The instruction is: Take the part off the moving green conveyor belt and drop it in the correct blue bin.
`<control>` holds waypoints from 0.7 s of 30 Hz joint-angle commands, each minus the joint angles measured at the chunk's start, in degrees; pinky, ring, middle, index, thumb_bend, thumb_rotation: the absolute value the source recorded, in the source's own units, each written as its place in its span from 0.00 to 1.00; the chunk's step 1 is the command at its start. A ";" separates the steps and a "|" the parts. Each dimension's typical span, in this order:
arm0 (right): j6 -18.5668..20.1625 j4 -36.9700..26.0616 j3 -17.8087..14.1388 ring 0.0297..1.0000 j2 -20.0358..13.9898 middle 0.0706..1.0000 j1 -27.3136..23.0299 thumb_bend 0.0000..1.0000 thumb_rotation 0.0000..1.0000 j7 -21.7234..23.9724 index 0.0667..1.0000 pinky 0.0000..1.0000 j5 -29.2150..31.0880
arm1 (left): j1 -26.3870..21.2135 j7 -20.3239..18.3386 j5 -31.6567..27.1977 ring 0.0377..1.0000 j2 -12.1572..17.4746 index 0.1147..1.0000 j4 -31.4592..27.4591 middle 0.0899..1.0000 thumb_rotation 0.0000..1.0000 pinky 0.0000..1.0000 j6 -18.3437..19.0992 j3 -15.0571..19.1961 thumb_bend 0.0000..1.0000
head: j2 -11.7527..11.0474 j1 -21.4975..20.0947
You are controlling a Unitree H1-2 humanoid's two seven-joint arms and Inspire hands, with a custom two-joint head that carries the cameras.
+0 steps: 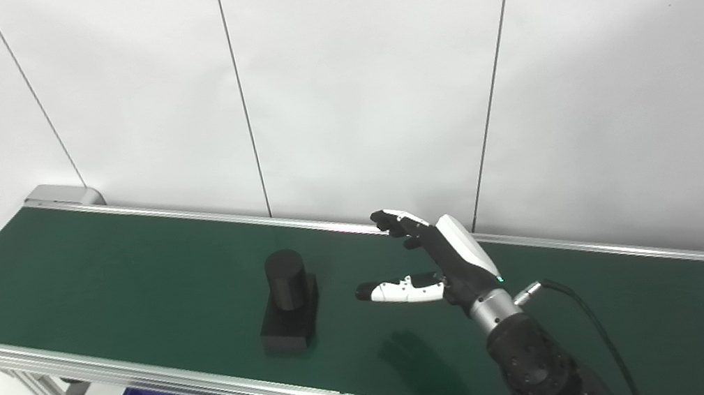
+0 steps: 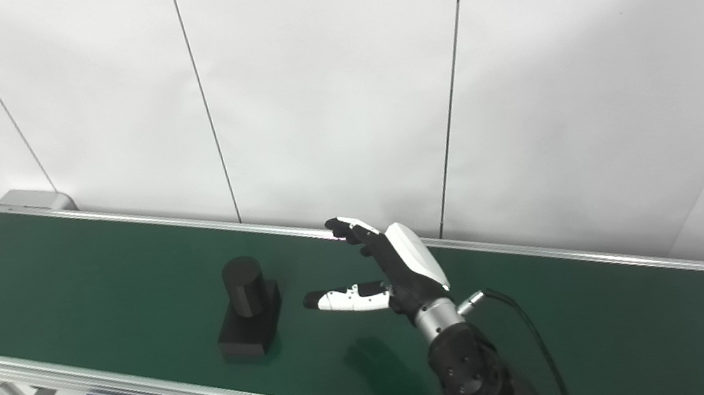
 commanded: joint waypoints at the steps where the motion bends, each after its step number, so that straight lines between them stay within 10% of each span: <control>1: -4.05 -0.25 0.18 0.85 1.50 0.84 -3.35 0.78 0.42 -1.54 0.85 0.80 -0.08 | -1.30 0.54 0.33 0.71 -0.82 0.72 -1.00 0.74 0.27 0.67 -2.07 -0.54 0.96 | 0.07 0.07; 21: -11.38 21.34 2.10 0.83 5.11 0.83 -11.15 0.78 0.41 -6.24 0.84 0.76 -1.42 | -1.93 4.56 3.17 0.71 -0.77 0.73 -0.62 0.75 0.31 0.64 -2.06 -2.79 0.96 | -0.11 1.57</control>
